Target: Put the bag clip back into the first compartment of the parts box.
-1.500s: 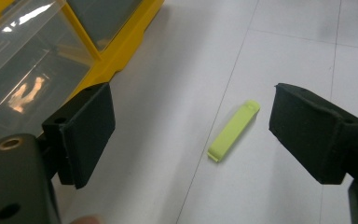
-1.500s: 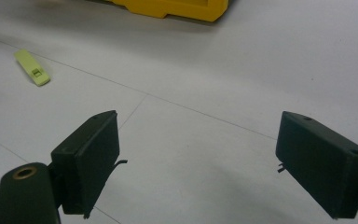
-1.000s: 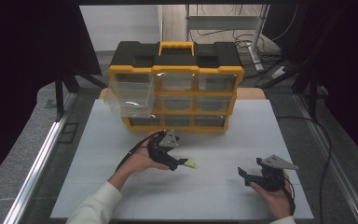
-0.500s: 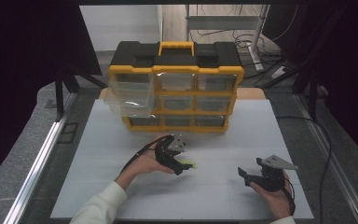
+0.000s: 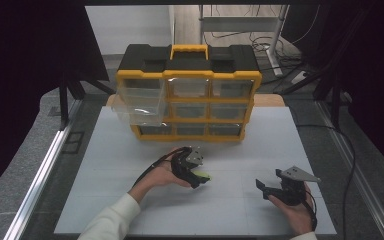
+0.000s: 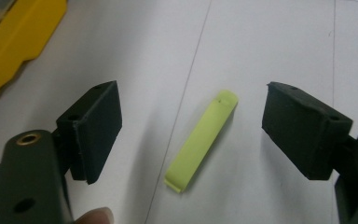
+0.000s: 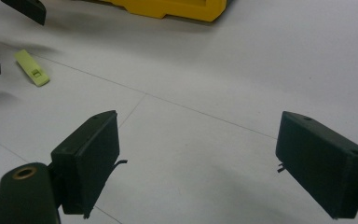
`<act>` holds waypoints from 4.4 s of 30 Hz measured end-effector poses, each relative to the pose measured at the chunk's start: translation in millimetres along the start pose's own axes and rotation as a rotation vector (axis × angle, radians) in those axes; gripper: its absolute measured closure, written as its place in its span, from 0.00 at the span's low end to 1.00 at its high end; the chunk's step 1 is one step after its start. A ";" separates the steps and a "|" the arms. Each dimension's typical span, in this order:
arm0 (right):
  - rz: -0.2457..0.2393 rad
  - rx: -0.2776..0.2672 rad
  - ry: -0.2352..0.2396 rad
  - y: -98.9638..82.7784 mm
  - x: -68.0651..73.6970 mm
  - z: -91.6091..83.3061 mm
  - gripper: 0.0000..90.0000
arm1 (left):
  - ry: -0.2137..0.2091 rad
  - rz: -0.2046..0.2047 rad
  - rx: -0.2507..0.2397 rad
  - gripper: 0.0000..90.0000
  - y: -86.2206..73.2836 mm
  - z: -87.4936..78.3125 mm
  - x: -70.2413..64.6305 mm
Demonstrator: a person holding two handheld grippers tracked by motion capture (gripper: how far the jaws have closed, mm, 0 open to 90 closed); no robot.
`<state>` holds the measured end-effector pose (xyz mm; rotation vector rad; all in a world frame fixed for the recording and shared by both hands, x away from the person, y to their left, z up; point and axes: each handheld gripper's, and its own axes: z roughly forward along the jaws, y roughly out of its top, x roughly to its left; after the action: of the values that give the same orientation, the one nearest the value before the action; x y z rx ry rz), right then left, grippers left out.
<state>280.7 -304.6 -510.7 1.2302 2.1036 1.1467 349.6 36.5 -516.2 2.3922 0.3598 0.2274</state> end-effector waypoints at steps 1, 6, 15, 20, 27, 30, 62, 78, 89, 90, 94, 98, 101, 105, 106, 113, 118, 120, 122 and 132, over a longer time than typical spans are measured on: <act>0.000 0.000 0.000 0.1 0.1 -0.1 0.15 | -0.004 0.001 -0.001 0.23 -0.1 1.4 -0.1; -0.001 0.000 -0.001 0.0 0.2 -0.1 0.15 | -0.025 -0.007 0.012 0.24 -0.6 4.5 0.7; -0.002 0.000 -0.001 0.0 0.2 -0.2 0.15 | -0.067 -0.025 0.053 0.32 -2.3 11.8 2.6; -0.001 0.000 0.000 -0.1 0.1 0.0 0.15 | -0.094 -0.030 0.074 0.46 -1.7 12.9 2.0; -0.001 0.000 0.000 -0.1 0.0 -0.1 0.15 | -0.087 -0.048 0.086 0.70 0.3 11.1 2.1; -0.002 0.000 -0.001 0.0 0.3 -0.1 0.15 | -0.077 -0.050 0.108 0.81 2.8 10.4 0.1; 0.005 -0.004 -0.005 -0.1 -1.5 -1.3 0.15 | -0.017 -0.016 0.038 0.86 17.8 -19.6 -6.9; 0.004 -0.001 -0.005 -0.3 -1.3 -1.4 0.15 | 0.011 -0.038 -0.048 0.86 21.3 -47.9 -7.1; 0.007 -0.003 -0.009 -0.3 -0.8 -1.5 0.15 | 0.028 -0.047 -0.098 0.86 22.5 -66.4 -12.3; 0.008 -0.003 -0.009 -0.3 -0.9 -1.4 0.15 | 0.029 -0.045 -0.101 0.86 22.7 -67.9 -12.8; 0.004 -0.002 -0.011 -0.3 -1.1 -1.5 0.15 | 0.037 -0.046 -0.114 0.86 23.7 -72.5 -15.2; 0.006 -0.003 -0.012 -0.3 -1.3 -1.6 0.15 | 0.043 -0.045 -0.126 0.86 24.0 -76.9 -16.8; 0.006 -0.002 -0.012 -0.3 -1.2 -1.6 0.15 | 0.048 -0.045 -0.133 0.86 23.8 -80.8 -18.1; 0.006 -0.003 -0.012 -0.3 -1.2 -1.6 0.15 | 0.054 -0.041 -0.143 0.86 22.9 -85.8 -21.1; 0.006 -0.003 -0.012 -0.3 -1.2 -1.6 0.15 | 0.056 -0.037 -0.140 0.86 22.5 -87.4 -21.6; 0.005 -0.002 -0.012 -0.2 -0.9 -1.5 0.15 | 0.060 -0.040 -0.151 0.86 19.3 -93.9 -24.7; 0.004 -0.003 -0.013 -0.2 -0.8 -1.6 0.15 | 0.064 -0.044 -0.152 0.86 18.0 -96.3 -24.8; 0.004 -0.004 -0.013 -0.3 -0.9 -1.6 0.15 | 0.067 -0.047 -0.158 0.86 17.8 -98.3 -25.1; 0.004 -0.003 -0.012 -0.3 -0.9 -1.6 0.15 | 0.071 -0.047 -0.162 0.86 17.7 -100.6 -25.3; 0.003 -0.004 -0.012 -0.2 -0.8 -1.7 0.15 | 0.084 -0.048 -0.184 0.86 15.5 -112.7 -27.0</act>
<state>279.8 -306.1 -510.0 1.2357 2.0900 1.1414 297.9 86.5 -424.0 2.1955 0.4169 0.3257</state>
